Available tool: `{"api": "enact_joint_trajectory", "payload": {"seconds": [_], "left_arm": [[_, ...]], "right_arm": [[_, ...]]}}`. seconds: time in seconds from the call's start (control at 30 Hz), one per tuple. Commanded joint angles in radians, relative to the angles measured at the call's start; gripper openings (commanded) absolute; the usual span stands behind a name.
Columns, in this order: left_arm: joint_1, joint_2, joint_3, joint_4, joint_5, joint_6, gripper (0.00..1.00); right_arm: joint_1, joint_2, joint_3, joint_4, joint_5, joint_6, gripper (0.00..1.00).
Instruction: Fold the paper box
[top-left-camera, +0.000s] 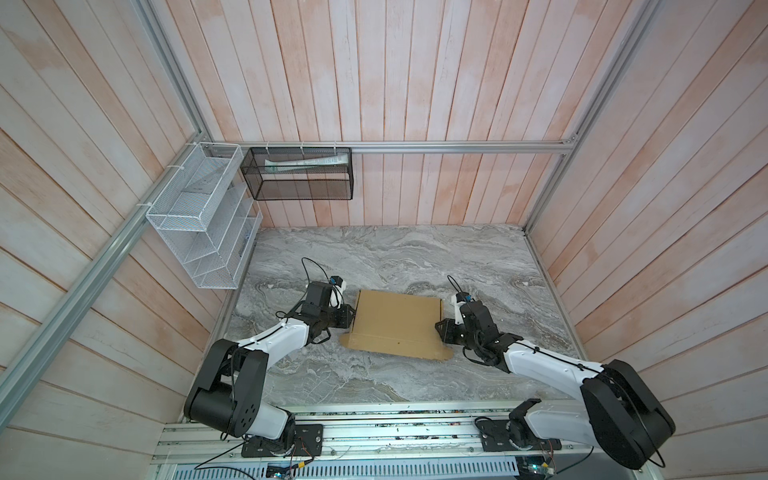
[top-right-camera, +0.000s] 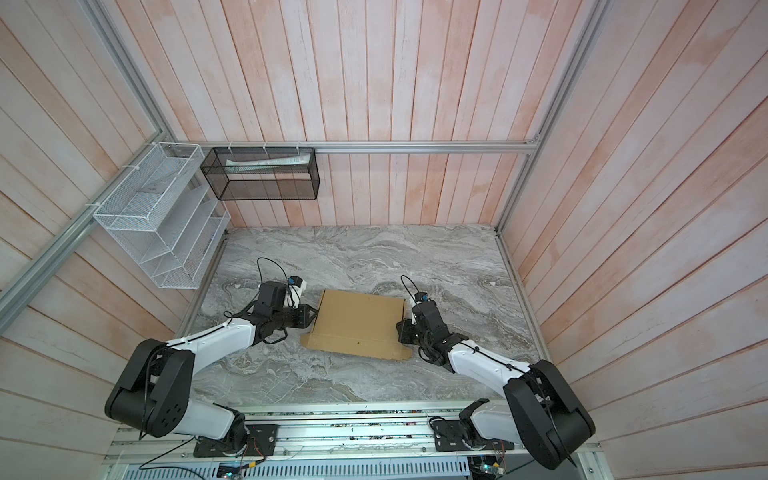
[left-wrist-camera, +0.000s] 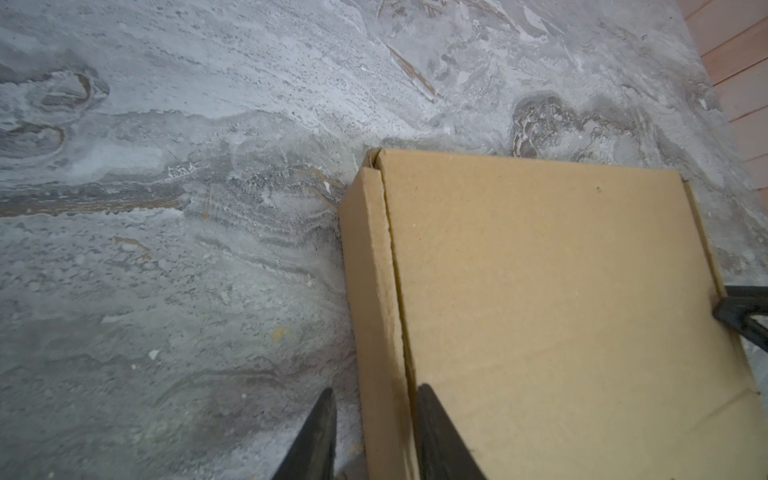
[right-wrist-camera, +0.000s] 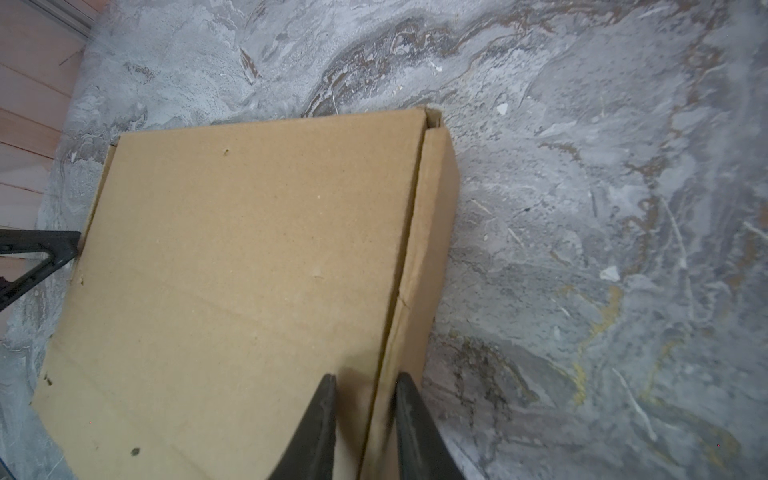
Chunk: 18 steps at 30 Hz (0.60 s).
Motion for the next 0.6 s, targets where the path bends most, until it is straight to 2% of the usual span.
{"api": "enact_joint_trajectory", "payload": {"seconds": [0.0, 0.4, 0.57], "left_arm": [[0.003, 0.019, 0.014, 0.018, 0.012, 0.013, 0.35], [0.004, 0.044, 0.023, 0.012, 0.032, 0.013, 0.33], [0.004, 0.043, 0.019, 0.018, 0.036, 0.010, 0.27]], "right_arm": [[-0.006, 0.018, 0.008, -0.037, -0.001, -0.022, 0.25], [-0.012, 0.015, 0.001, -0.025, -0.007, -0.023, 0.24], [-0.014, 0.016, 0.014, -0.033, -0.020, -0.022, 0.25]]}}
